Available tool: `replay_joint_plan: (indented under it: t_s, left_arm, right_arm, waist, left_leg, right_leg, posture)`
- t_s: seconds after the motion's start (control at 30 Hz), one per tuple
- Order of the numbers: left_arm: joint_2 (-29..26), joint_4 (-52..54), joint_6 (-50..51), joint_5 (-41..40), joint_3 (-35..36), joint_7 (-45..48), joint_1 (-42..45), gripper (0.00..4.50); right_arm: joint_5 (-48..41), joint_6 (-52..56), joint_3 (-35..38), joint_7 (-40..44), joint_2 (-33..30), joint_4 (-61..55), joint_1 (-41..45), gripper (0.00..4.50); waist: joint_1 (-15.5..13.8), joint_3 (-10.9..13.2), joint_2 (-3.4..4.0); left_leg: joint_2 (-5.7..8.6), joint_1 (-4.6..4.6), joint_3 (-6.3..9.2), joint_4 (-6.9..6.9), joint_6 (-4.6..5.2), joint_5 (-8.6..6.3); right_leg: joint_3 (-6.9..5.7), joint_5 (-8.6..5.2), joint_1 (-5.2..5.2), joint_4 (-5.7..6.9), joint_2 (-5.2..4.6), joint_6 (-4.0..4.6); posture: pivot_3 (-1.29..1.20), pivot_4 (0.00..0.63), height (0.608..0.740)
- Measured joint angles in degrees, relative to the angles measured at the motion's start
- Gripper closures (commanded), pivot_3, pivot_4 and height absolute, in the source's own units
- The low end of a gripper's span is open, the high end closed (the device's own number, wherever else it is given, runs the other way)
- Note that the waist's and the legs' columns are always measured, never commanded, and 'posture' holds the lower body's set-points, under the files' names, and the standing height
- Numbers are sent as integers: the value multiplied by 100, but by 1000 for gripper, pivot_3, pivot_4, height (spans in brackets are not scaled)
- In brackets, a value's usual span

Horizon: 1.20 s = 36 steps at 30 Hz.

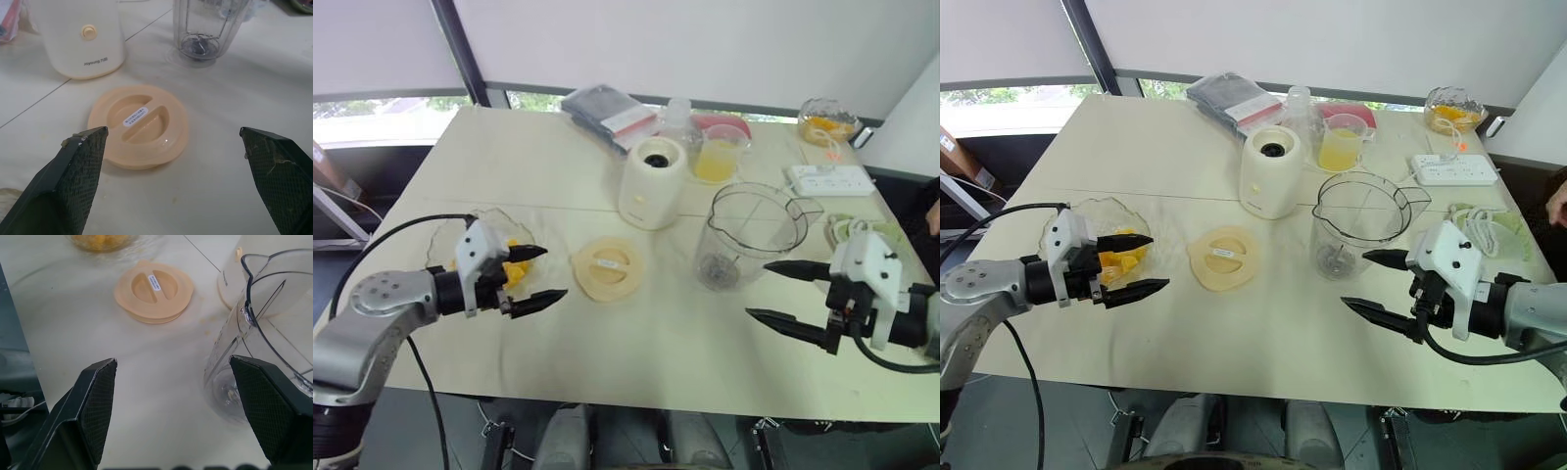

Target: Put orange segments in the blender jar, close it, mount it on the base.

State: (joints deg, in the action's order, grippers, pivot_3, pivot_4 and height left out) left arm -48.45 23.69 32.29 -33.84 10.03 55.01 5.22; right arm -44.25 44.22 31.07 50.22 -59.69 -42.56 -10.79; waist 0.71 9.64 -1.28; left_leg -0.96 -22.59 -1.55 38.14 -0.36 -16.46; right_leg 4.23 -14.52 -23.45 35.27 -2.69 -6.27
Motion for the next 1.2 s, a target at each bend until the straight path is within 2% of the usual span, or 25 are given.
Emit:
replay_joint_plan:
  t_s: [0.73, 1.07, 1.2]
  left_arm:
    - [-107, 1, 227, -50, -3, 46, 224, 0]
    - [-117, -23, 269, -51, -10, 13, 388, 0]
    - [-391, -313, 253, -18, -1, 188, 493, 0]
  right_arm:
    - [-168, 166, -19, -219, 14, -95, 244, 642]
    - [-170, 156, -250, -350, 43, -96, 493, 642]
    - [-171, 152, -439, -416, 154, -95, 586, 642]
  waist:
    - [1, 0, 0]
    - [2, 0, 0]
    - [6, 0, 1]
  left_leg:
    - [1, 4, -1, 1, 0, 0]
    - [1, 6, -1, 2, 0, 0]
    - [1, 7, -1, 1, 0, 0]
  right_leg:
    - [0, 0, 0, 8, 3, -1]
    - [0, 1, 1, 12, 5, -1]
    - [0, 0, 0, 15, 7, -1]
  posture:
    - [0, 150, 740]
    - [0, 150, 740]
    - [0, 150, 740]
